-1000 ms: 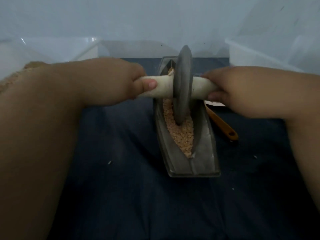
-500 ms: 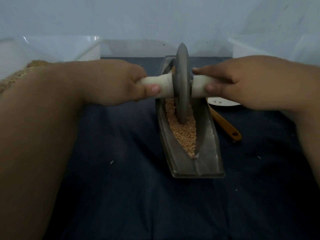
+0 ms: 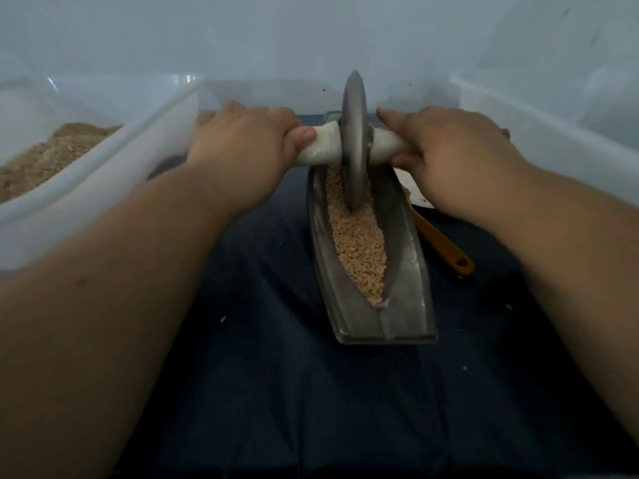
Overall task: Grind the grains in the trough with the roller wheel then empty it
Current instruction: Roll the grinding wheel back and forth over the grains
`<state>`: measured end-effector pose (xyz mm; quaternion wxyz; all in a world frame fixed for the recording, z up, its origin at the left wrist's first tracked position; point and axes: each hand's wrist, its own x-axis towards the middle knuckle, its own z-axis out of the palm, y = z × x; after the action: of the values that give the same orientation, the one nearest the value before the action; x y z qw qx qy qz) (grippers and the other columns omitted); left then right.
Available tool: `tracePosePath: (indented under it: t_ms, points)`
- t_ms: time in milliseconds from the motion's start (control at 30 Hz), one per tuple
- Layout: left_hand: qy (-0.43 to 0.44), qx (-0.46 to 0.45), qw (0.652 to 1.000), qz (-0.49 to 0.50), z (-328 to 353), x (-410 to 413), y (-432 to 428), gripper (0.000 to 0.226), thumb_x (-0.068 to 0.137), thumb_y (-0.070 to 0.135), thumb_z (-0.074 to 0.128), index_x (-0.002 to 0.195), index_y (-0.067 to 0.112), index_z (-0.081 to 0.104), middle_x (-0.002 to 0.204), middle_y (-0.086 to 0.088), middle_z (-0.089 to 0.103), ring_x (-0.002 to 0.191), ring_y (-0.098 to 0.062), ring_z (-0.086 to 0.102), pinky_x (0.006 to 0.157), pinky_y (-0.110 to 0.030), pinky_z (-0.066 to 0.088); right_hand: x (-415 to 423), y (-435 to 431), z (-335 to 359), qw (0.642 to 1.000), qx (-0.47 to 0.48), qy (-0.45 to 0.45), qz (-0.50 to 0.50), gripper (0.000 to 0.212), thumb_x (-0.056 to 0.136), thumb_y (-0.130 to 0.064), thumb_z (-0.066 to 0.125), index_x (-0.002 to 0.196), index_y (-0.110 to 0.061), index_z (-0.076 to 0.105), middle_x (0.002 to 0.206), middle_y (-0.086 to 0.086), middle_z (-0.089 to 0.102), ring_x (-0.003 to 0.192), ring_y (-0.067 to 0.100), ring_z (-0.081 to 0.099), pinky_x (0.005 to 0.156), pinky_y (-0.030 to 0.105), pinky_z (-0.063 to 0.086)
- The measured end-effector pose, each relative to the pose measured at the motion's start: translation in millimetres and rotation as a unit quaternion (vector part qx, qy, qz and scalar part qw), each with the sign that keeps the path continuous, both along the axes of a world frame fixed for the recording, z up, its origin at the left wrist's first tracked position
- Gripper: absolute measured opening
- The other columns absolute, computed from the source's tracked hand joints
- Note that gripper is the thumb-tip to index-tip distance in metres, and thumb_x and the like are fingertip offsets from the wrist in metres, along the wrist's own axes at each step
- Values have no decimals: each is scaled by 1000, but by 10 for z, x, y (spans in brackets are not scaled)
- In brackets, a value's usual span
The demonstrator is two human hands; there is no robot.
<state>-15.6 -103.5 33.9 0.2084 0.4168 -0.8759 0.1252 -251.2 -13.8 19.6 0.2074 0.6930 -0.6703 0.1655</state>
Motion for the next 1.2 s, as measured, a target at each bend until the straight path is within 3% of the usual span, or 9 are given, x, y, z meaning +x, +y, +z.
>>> tracePosePath:
  t_ms: [100, 233, 400, 533, 600, 700, 833, 967, 1200]
  points:
    - [26, -68, 997, 39, -75, -100, -19, 51, 101, 48, 20, 115, 18, 59, 111, -11, 61, 107, -36, 50, 92, -46, 35, -10, -127, -49, 999, -37, 12, -30, 54, 96, -38, 53, 147, -36, 35, 115, 8, 59, 102, 35, 54, 69, 33, 22]
    - [27, -54, 998, 4, -53, -69, -8, 49, 101, 49, 23, 110, 16, 59, 105, -12, 61, 98, -36, 53, 80, -42, 40, 4, -27, -7, 999, 14, -33, -10, 59, 94, -43, 53, 148, -34, 34, 126, 8, 56, 114, 34, 51, 89, 41, 38]
    - [-49, 149, 986, -48, 178, 127, 171, 55, 98, 56, 17, 76, 23, 54, 66, 1, 62, 66, -16, 56, 64, -31, 35, 76, 341, 314, 989, 141, -31, 27, 60, 86, -64, 38, 144, -53, 28, 139, -9, 51, 121, 15, 48, 83, 29, 31]
    - [-79, 271, 958, -46, 336, 245, 389, 71, 90, 64, 16, 67, 20, 66, 55, 5, 67, 50, -17, 64, 57, -25, 41, 187, 658, 589, 955, 266, -105, 75, 46, 67, -91, 29, 113, -83, 31, 95, -35, 64, 86, -16, 53, 68, 17, 33]
    - [-82, 256, 962, -47, 373, 257, 442, 74, 83, 66, 15, 65, 18, 67, 54, 3, 67, 48, -17, 63, 56, -25, 40, 183, 736, 643, 943, 292, -123, 98, 43, 65, -91, 33, 108, -83, 34, 74, -31, 66, 82, -19, 55, 65, 20, 37]
    - [-66, 249, 966, -38, 353, 201, 436, 73, 91, 61, 16, 61, 16, 65, 51, 3, 65, 46, -12, 60, 58, -24, 36, 158, 700, 606, 941, 297, -126, 102, 43, 73, -84, 33, 115, -74, 38, 69, -27, 66, 78, -12, 58, 64, 24, 38]
    - [-11, 136, 991, -13, 157, 67, 203, 48, 103, 43, 27, 79, 14, 57, 61, -2, 61, 60, -20, 56, 65, -35, 42, 91, 422, 328, 979, 177, -93, 47, 57, 83, -71, 37, 139, -57, 34, 105, -25, 59, 92, 1, 53, 74, 28, 35]
    - [94, -8, 993, 76, -109, -70, -9, 44, 104, 40, 20, 97, 13, 55, 89, -13, 59, 83, -34, 54, 76, -44, 42, 70, 84, 25, 999, -15, 35, -20, 57, 95, -44, 53, 148, -34, 33, 123, 6, 58, 110, 33, 50, 88, 42, 34]
    - [68, -98, 993, -3, -137, -48, -46, 49, 102, 42, 22, 98, 10, 60, 97, -15, 61, 91, -37, 52, 77, -44, 38, 4, 22, 3, 998, 30, -15, -44, 60, 94, -49, 49, 148, -32, 31, 129, 10, 56, 114, 36, 52, 89, 44, 40]
